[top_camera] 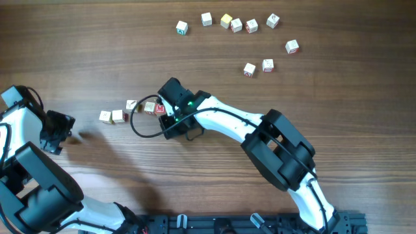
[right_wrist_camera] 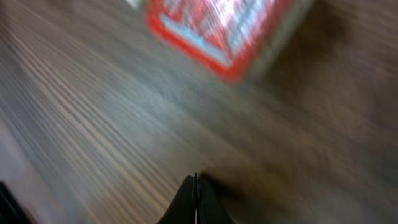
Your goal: Form a horizontal line
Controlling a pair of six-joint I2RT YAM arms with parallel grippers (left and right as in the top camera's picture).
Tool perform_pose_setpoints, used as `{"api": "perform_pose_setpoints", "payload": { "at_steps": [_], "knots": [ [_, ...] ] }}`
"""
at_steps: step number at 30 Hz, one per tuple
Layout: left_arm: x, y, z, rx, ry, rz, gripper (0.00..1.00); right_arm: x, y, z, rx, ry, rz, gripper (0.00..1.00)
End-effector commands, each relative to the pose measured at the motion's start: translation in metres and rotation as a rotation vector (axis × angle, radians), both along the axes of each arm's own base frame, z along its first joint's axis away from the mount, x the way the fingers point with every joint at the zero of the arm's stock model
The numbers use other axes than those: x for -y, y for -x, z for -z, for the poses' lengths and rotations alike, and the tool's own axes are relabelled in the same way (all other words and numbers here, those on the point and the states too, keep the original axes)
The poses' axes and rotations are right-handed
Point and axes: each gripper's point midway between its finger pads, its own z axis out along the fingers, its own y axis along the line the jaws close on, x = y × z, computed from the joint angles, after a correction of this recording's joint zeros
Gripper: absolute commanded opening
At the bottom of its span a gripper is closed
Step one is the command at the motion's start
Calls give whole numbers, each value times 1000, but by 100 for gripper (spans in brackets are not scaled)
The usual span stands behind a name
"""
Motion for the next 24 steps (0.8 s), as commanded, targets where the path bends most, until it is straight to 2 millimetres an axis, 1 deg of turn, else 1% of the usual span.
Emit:
{"api": "perform_pose_setpoints", "payload": {
  "at_steps": [1, 5, 7, 8, 9, 10, 11, 12, 14, 16, 19, 21, 24],
  "knots": [
    [9, -6, 4, 33, 63, 10, 100, 32, -14, 20, 55, 173, 111, 4],
    [10, -6, 4, 35, 67, 10, 100, 40, -28, 21, 122, 218, 156, 4],
    [10, -6, 4, 36, 67, 10, 100, 41, -29, 22, 122, 227, 180, 4],
    [11, -7, 4, 42, 74, 12, 89, 41, -29, 22, 122, 227, 180, 4],
    [13, -9, 4, 52, 84, 14, 45, 42, -29, 22, 121, 228, 180, 4],
    [15, -11, 4, 61, 95, 16, 22, 43, -28, 22, 115, 232, 179, 4],
    [17, -12, 4, 69, 106, 18, 7, 44, -26, 23, 106, 236, 176, 4],
    [18, -13, 3, 76, 115, 20, 4, 45, -23, 23, 92, 237, 174, 4],
    [19, -13, 3, 74, 117, 19, 4, 43, -21, 22, 55, 219, 187, 4],
    [18, -13, 3, 75, 116, 19, 4, 40, -21, 19, -10, 181, 236, 4],
    [19, -14, 3, 81, 125, -31, 4, 31, -24, 4, -134, 69, 261, 4],
    [20, -13, 5, 77, 132, -54, 4, 29, -26, -4, -189, 14, 258, 4],
    [26, -6, 12, 65, 156, -117, 4, 37, -36, -6, -218, 0, 303, 4]
  ]
}}
